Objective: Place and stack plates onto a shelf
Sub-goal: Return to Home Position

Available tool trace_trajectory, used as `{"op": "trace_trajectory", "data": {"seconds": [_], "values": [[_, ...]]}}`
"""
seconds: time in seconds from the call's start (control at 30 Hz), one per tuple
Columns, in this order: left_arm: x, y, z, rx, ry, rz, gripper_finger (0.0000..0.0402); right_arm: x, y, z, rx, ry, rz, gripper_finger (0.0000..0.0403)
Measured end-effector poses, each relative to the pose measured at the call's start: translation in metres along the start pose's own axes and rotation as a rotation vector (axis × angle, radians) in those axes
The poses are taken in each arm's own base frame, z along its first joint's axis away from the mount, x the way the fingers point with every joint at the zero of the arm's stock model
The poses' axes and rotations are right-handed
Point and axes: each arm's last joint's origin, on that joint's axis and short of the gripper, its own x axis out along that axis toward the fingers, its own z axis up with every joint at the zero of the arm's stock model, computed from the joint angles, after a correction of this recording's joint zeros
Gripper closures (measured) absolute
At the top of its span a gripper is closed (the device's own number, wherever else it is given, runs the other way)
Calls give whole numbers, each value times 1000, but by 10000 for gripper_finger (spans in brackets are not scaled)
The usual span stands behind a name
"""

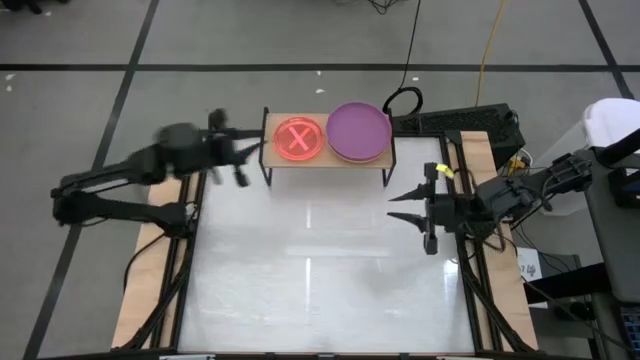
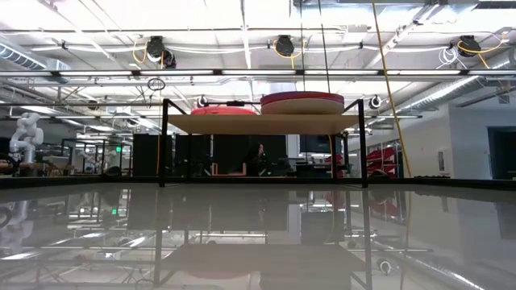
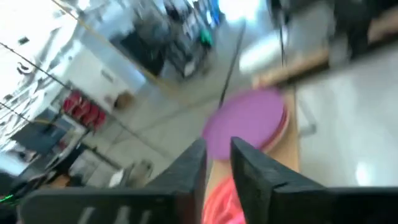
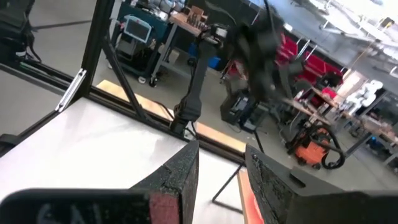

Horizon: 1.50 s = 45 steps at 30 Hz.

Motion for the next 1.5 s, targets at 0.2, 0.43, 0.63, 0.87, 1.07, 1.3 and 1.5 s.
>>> {"op": "trace_trajectory", "data": {"seconds": [0.2, 0.43, 0.63, 0.87, 1.07, 1.3, 1.5], "values": [[-78, 20, 4, -174, -212, 22, 394, -26, -9, -11, 71, 11, 3, 289], [-120, 9, -22, -278, -184, -72, 398, -45, 0, -61, 115, -77, -86, 289], [-142, 0, -40, -349, -220, -69, 400, -56, 15, -113, 167, -162, -153, 289], [-153, -24, -73, -406, -256, -81, 400, -65, 26, -153, 237, -320, -214, 289], [-154, -45, -98, -456, -353, -98, 400, -66, 37, -179, 211, -425, -277, 289], [-141, -54, -102, -483, -360, -163, 400, -64, 44, -202, 220, -413, -339, 289], [-151, -46, -95, -483, -419, -134, 400, -69, 40, -204, 274, -392, -434, 289]]}}
